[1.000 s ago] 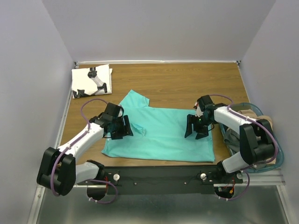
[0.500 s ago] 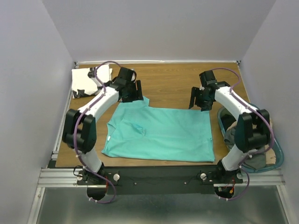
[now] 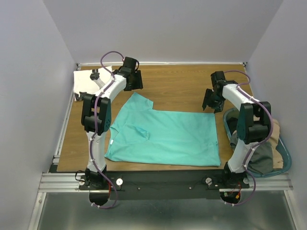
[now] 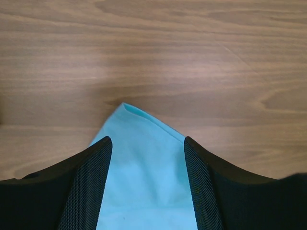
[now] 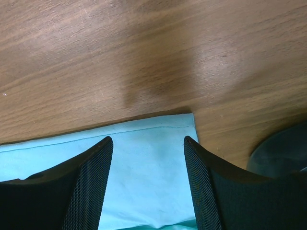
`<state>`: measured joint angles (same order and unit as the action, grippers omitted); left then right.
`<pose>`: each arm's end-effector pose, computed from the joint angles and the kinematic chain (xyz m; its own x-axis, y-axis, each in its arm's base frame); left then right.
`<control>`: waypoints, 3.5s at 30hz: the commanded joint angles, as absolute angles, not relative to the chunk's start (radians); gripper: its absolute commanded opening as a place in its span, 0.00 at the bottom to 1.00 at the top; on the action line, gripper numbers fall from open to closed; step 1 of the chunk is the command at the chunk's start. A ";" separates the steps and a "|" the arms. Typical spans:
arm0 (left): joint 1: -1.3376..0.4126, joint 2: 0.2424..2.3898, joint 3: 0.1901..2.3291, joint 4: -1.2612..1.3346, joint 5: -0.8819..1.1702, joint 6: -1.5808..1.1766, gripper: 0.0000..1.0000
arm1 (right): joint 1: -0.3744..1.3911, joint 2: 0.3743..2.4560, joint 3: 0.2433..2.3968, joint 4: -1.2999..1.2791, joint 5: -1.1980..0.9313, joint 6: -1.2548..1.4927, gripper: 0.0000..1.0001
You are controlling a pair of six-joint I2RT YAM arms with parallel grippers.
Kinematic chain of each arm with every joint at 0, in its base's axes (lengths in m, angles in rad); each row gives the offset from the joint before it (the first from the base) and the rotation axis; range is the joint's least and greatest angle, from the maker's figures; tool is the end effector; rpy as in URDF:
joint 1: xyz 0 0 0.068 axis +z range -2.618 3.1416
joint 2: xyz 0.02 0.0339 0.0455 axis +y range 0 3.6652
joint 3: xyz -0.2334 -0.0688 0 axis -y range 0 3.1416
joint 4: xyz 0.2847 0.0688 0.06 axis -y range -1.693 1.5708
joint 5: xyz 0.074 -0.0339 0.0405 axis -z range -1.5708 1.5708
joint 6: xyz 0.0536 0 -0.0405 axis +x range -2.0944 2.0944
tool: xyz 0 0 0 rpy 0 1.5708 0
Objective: Fold and stack the t-shirts
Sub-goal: Fold the tshirt
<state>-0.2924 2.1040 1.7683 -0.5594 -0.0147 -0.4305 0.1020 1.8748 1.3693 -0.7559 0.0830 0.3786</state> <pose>0.4857 -0.1454 0.1778 -0.7956 -0.1963 -0.5732 -0.0579 0.9664 -0.2506 0.4051 0.0370 0.1295 -0.9087 0.2773 -0.3121 0.2793 0.9594 0.0392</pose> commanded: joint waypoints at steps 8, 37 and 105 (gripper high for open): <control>-0.267 2.282 1.936 -0.618 -0.114 -0.382 0.65 | 0.098 1.896 1.376 -0.750 0.084 0.388 0.68; -0.268 2.307 1.861 -0.584 -0.084 -0.382 0.32 | 0.078 1.876 1.339 -0.746 0.110 0.422 0.68; -0.158 2.422 2.210 -0.509 0.205 -0.357 0.00 | 0.044 2.167 1.736 -0.729 0.080 0.331 0.00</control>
